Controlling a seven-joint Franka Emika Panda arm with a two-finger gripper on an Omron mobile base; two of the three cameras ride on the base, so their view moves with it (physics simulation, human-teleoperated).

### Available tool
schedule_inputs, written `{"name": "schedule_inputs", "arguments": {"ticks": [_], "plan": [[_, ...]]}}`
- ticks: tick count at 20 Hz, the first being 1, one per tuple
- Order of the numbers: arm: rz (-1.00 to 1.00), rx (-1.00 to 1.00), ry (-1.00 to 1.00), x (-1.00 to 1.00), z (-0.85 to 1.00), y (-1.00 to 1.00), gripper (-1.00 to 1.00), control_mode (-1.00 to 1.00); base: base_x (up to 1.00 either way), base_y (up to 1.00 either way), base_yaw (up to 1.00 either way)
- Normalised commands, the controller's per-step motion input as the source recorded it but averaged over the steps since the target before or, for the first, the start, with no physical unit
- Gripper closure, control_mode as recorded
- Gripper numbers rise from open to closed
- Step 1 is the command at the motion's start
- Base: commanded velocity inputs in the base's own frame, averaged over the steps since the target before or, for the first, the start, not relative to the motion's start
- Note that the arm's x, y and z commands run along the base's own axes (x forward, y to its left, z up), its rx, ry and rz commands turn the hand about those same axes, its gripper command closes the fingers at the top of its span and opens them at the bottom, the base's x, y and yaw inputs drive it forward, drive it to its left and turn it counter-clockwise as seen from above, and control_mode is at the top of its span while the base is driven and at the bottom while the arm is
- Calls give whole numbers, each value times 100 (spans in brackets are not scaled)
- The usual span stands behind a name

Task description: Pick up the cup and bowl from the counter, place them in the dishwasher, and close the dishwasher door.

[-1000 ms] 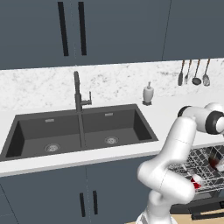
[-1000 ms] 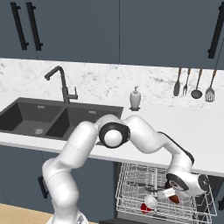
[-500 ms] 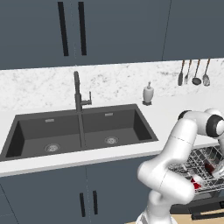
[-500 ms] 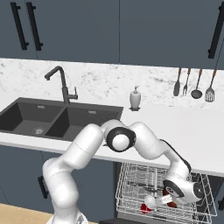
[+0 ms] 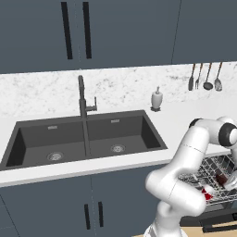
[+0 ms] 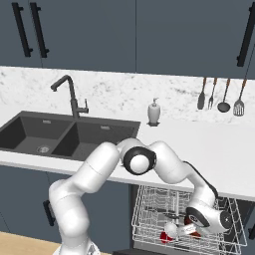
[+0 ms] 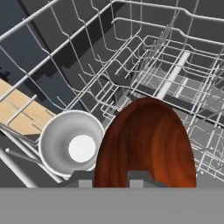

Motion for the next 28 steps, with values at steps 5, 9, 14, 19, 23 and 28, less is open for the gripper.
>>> {"name": "schedule_inputs", "arguments": {"ticks": [5, 9, 14, 19, 23, 28], "plan": [[0, 0, 0, -10, 1, 0, -100, -100, 0, 0, 0], [0, 0, -4, -23, 32, 7, -100, -100, 0, 0, 0], [0, 0, -9, -23, 67, 1, -100, -100, 0, 0, 0], [0, 0, -3, -27, 69, 2, -100, -100, 0, 0, 0], [0, -10, 2, -27, 45, 22, -100, -100, 0, 0, 0], [-1, -14, 3, -48, 43, 18, -100, -100, 0, 0, 0]]}}
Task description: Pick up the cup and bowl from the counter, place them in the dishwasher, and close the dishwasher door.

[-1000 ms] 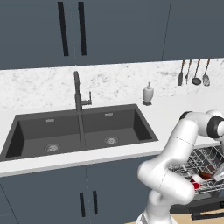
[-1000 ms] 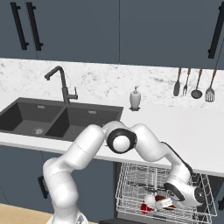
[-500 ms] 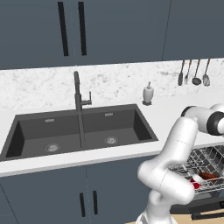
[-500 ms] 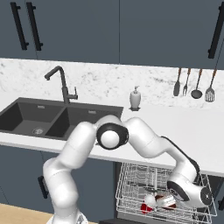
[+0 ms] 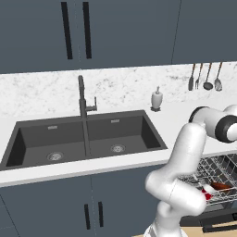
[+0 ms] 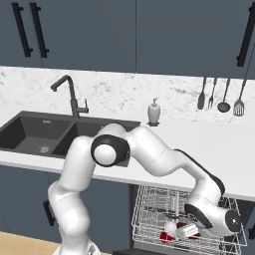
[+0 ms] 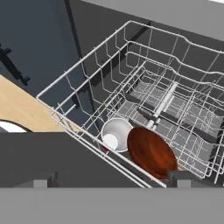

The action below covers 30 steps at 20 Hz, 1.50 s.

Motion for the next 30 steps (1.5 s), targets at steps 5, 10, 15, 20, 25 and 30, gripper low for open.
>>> {"name": "schedule_inputs", "arguments": {"ticks": [5, 10, 15, 20, 25, 30], "plan": [[-23, -8, 1, -10, 46, 8, -100, -100, 0, 0, 0], [-44, 0, 0, 0, 55, 0, -100, -100, 0, 0, 0], [-37, 1, 1, -5, 42, -8, -100, -100, 0, 0, 0], [-2, 0, 0, -2, 1, -4, -100, -100, 0, 0, 0], [0, 6, -19, -13, 31, 0, -100, -100, 0, 0, 0], [-3, 5, -8, -2, 24, -2, -100, -100, 0, 0, 0]]}}
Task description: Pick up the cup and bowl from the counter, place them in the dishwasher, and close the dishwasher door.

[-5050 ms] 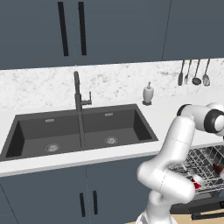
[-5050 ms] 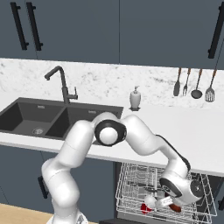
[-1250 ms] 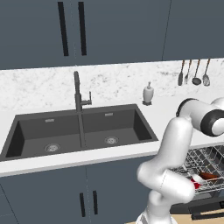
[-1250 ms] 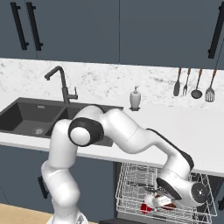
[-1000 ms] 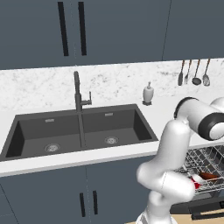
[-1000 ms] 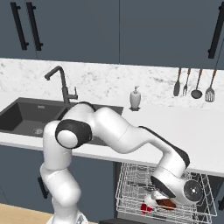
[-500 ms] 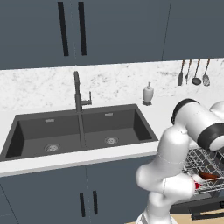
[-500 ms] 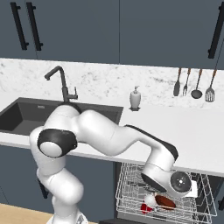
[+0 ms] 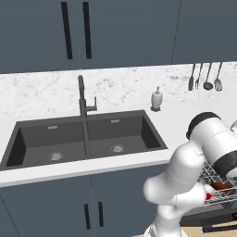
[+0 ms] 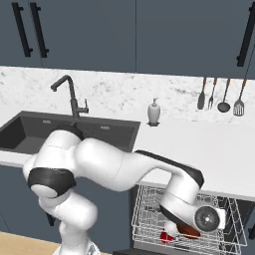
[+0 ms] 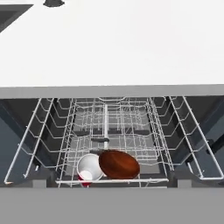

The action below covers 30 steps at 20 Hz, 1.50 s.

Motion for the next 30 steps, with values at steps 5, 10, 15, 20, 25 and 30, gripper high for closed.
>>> {"name": "schedule_inputs", "arguments": {"ticks": [5, 10, 15, 20, 25, 30], "plan": [[-6, 5, 0, 0, 26, -2, -100, -100, 0, 0, 0], [0, 4, -3, 0, 28, 0, -100, -100, 0, 0, 0], [1, 4, -20, -17, 36, 13, -100, -100, 0, 0, 0], [0, 0, -12, -8, 22, 12, -100, -100, 0, 0, 0], [0, 0, -1, 0, 2, 7, -100, -100, 0, 0, 0], [0, 0, -2, -9, 0, 0, -100, -100, 0, 0, 0]]}}
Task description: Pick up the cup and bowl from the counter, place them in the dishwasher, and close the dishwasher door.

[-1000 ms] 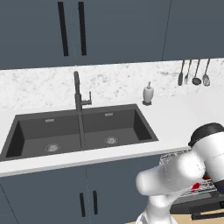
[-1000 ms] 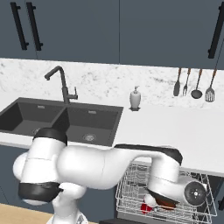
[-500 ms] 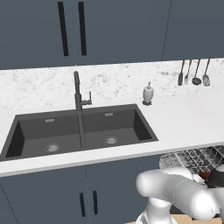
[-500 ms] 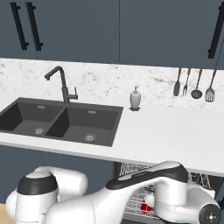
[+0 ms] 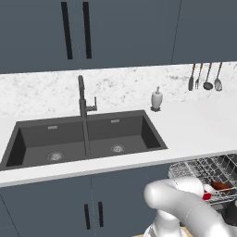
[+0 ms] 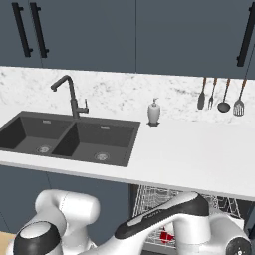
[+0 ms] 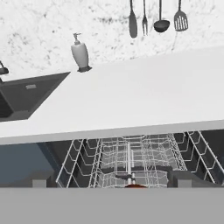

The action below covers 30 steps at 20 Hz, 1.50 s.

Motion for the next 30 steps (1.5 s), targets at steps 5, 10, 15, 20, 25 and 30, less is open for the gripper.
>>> {"name": "schedule_inputs", "arguments": {"ticks": [5, 10, 15, 20, 25, 30], "plan": [[0, 0, 0, 0, 0, 1, -100, -100, 0, 0, 0], [0, 0, -5, -40, 0, 0, -100, -100, 0, 0, 0], [0, 0, 0, -23, 1, 0, -100, -100, 0, 0, 0], [0, 0, 3, -7, 0, 0, -100, -100, 0, 0, 0], [0, 0, 0, -8, 0, 7, -100, -100, 0, 0, 0], [0, 0, -10, -36, 0, 0, -100, -100, 0, 0, 0]]}}
